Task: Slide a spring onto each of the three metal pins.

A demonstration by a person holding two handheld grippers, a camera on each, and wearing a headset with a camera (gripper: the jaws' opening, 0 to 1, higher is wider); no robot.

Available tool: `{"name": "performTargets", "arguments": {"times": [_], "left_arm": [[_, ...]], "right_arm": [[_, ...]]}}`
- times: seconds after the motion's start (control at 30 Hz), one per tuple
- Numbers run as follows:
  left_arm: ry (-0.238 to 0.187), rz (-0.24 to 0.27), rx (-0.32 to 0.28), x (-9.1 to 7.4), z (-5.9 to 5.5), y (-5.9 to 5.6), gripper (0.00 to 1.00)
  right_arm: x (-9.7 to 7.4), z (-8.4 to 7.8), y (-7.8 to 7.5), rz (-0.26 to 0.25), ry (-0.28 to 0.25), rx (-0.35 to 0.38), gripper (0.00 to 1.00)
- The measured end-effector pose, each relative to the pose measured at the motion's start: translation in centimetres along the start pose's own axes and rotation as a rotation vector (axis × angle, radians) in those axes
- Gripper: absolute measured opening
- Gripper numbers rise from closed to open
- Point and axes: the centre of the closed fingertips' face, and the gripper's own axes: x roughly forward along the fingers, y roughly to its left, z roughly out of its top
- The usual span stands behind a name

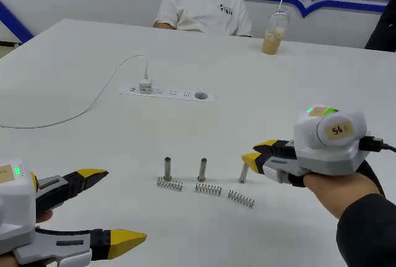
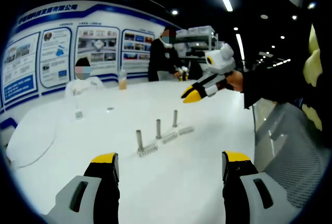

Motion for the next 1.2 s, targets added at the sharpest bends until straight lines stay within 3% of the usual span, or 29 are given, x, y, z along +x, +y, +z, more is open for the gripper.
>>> {"name": "performTargets", "arguments": {"times": [0.17, 0.6, 1.2], "left_arm": [[-0.002, 0.003, -0.002, 0.0, 0.0, 0.1, 0.83], [0.004, 0.008, -0.008, -0.1, -0.3, 0.3, 0.83], [0.012, 0.011, -0.019, -0.3, -0.7, 0.3, 0.83]], "right_arm": [[1.3, -2.0, 1.1, 0.059, 0.063, 0.000, 0.18], [3.5, -5.1, 2.6, 0.166, 0.202, -0.063, 0.17], [5.2, -7.0, 3.2, 0.239, 0.344, -0.146, 0.15]]}}
